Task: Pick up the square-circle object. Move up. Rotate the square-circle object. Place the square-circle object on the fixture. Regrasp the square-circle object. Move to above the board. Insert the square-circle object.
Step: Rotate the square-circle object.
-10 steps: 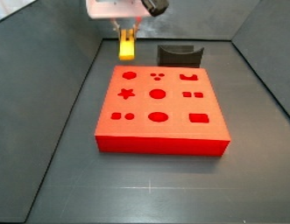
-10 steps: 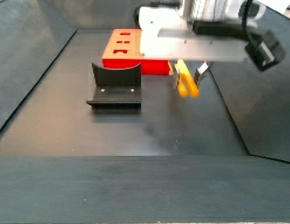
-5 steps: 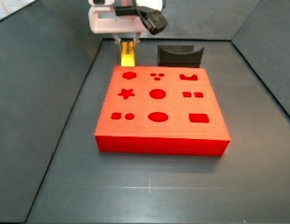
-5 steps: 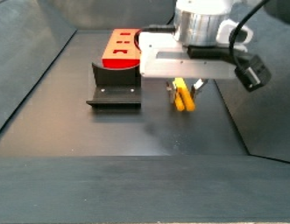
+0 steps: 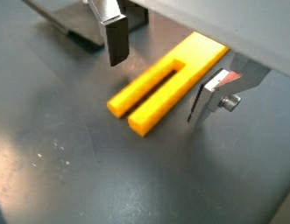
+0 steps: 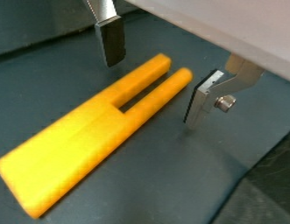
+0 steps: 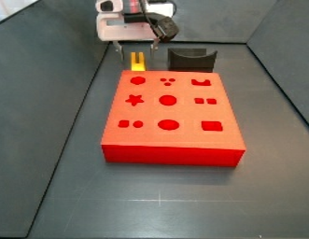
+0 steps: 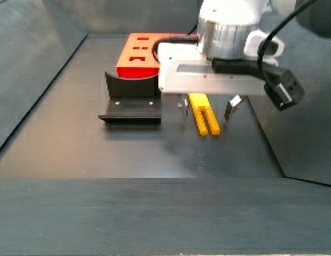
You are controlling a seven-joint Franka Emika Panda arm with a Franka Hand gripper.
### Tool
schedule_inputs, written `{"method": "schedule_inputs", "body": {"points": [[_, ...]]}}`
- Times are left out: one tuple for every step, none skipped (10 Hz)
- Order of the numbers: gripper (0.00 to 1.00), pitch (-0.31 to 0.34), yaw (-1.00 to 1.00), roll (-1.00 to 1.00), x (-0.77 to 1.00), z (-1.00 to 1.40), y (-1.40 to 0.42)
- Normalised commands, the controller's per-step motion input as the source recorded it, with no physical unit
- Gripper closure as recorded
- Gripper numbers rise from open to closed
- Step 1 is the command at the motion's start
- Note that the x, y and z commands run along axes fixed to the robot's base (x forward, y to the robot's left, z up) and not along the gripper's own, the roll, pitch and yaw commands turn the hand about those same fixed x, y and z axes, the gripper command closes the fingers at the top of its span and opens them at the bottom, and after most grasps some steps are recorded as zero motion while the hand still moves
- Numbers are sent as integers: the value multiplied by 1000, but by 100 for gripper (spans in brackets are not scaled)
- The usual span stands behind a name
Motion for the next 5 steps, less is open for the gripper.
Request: {"method": "schedule_inputs", "body": {"points": [[0,29,-4,2,-13,1000,1],[0,62,-14,12,-11,1000,6],[0,71,-19,18,-10,1000,8],[0,80,-26,32,-17,1000,12],[0,80,-27,40,-18,1000,14]]}}
